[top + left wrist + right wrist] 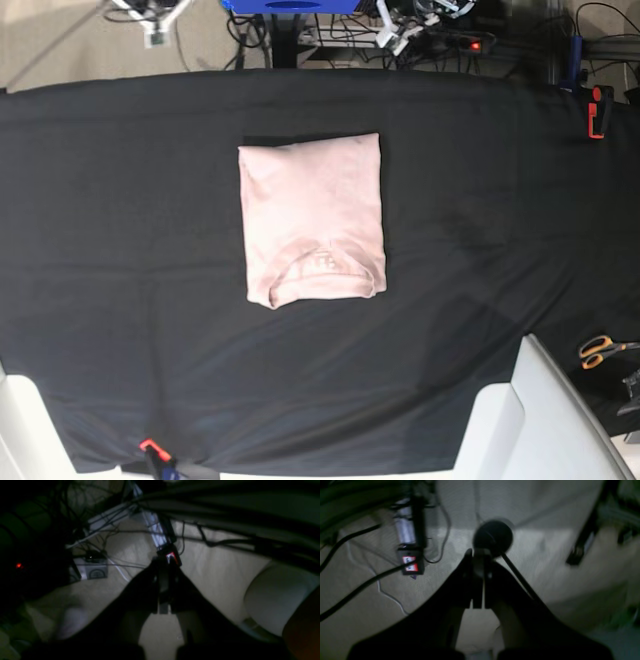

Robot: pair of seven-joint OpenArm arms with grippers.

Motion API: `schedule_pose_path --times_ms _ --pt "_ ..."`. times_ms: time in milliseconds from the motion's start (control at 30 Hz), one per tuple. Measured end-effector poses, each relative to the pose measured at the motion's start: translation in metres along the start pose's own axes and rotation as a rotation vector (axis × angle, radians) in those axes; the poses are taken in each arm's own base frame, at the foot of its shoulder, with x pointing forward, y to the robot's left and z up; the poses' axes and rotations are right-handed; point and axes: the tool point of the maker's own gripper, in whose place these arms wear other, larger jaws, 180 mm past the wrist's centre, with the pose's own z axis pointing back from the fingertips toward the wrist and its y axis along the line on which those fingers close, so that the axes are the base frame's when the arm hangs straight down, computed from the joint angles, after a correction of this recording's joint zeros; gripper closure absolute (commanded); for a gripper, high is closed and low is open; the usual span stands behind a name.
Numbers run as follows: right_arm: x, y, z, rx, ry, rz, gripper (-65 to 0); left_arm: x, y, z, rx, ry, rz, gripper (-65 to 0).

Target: Fold the T-shirt properly

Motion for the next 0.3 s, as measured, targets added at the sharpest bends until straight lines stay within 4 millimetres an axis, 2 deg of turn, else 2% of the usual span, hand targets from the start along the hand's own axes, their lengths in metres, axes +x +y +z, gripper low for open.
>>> schedule_pose_path --times_ms 133,300 --pt "-0.013 0.003 0.002 0.000 0.038 -0.054 0.0 0.000 -0.005 -0.001 -0.008 -0.003 0.002 0.0" --pt "-0.006 0.002 0.001 -0.004 0.027 -0.061 0.0 0.003 0.006 0.001 0.006 0.004 -0.014 0.0"
